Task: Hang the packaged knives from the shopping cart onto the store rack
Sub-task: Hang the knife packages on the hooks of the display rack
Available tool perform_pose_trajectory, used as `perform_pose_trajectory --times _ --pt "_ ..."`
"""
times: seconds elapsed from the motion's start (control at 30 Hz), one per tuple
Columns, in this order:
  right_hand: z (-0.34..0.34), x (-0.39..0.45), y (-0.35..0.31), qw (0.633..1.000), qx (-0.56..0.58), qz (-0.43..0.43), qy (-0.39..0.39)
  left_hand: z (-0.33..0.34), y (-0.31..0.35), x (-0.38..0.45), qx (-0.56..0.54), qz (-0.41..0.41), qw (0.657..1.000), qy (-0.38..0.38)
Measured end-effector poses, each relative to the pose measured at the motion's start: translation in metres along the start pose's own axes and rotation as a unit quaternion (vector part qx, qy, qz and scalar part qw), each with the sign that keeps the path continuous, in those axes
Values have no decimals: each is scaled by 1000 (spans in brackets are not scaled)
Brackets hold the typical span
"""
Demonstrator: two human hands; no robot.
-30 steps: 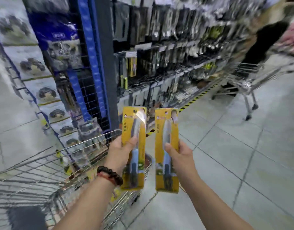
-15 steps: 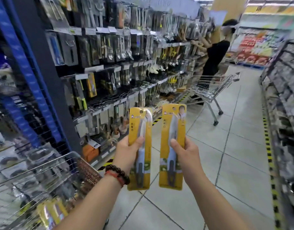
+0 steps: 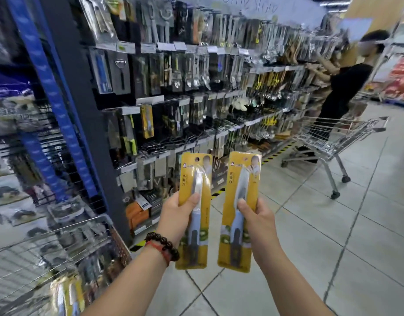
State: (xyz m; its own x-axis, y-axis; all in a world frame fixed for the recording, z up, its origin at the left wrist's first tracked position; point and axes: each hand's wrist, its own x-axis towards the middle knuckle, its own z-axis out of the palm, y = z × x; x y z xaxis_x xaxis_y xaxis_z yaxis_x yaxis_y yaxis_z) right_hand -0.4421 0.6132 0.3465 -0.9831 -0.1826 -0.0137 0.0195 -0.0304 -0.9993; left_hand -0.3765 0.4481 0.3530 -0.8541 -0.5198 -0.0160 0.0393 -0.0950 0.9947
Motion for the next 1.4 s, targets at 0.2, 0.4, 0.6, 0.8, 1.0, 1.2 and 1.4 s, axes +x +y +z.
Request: perform_pose_trajectory --times 0.2,0.4,0.6,0.8,1.0,1.2,1.4 --pt "28 98 -1 998 -34 7 -48 8 -16 107 -25 -10 998 48" --pt "40 197 -11 996 -59 -2 -71 32 -14 191 -44 -11 997 66" --pt "54 293 0 992 -72 -15 -103 46 -16 270 -20 -9 995 100" --pt "77 404 8 985 -53 -15 -161 58 -30 357 3 -13 987 157" --pt "104 500 6 963 -70 5 -261 68 -24 418 21 -25 965 261" --pt "174 555 23 930 -85 -10 -358 49 -27 451 9 -38 935 353" --pt "264 586 52 889 -103 15 -446 9 -37 480 -21 -65 909 410"
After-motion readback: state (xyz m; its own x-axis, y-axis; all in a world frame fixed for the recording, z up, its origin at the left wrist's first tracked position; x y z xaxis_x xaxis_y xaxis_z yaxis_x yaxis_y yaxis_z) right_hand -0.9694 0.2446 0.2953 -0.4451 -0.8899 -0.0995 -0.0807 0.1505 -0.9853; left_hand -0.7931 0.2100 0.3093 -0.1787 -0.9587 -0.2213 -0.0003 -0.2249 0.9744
